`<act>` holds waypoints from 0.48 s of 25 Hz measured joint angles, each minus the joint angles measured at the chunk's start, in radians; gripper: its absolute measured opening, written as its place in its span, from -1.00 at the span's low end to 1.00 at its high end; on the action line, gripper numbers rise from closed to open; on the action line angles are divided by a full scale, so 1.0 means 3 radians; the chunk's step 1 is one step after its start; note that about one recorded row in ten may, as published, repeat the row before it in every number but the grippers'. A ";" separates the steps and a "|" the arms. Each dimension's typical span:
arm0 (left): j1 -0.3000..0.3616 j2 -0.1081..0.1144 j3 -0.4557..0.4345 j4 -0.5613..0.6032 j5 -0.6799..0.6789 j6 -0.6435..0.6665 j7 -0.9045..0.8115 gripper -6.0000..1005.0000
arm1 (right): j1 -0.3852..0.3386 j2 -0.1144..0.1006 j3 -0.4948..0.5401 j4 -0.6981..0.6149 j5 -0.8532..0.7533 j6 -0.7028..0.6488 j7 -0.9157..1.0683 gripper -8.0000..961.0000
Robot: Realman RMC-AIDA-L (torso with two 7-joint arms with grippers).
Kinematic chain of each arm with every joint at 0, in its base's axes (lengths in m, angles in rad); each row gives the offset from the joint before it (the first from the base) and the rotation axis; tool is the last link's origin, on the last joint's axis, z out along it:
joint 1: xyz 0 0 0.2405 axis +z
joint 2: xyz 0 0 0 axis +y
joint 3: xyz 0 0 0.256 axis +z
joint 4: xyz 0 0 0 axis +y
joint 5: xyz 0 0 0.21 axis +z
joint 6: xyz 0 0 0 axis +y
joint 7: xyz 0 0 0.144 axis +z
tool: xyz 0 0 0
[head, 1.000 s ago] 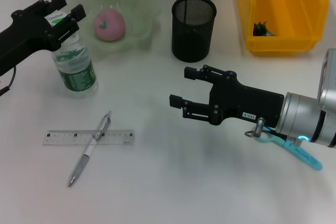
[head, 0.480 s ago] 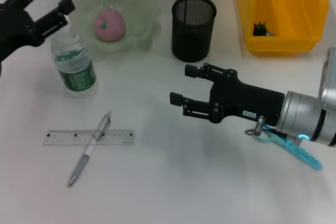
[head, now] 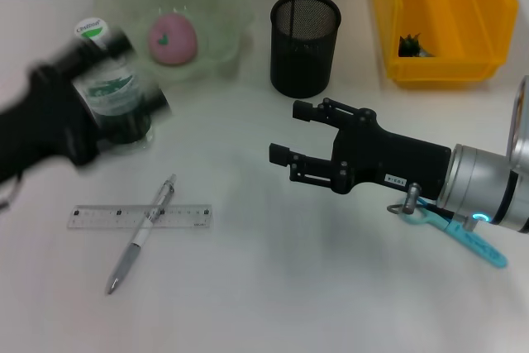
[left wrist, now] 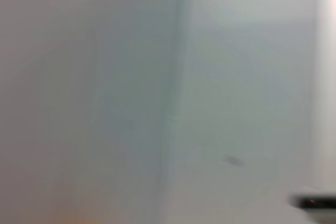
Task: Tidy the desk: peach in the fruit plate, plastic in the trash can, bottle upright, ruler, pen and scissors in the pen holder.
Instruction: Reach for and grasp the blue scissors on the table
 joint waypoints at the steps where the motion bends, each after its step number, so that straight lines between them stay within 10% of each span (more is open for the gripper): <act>1: 0.0000 0.0000 0.0000 0.0000 0.0000 0.0000 0.0000 0.64 | -0.0001 -0.0003 0.0002 0.0014 0.0001 -0.0037 0.0000 0.61; 12: -0.0131 -0.0023 0.0024 -0.0012 0.1189 0.0549 -0.0044 0.64 | -0.0162 -0.0048 0.0015 0.0004 -0.0121 -0.0558 -0.0093 0.61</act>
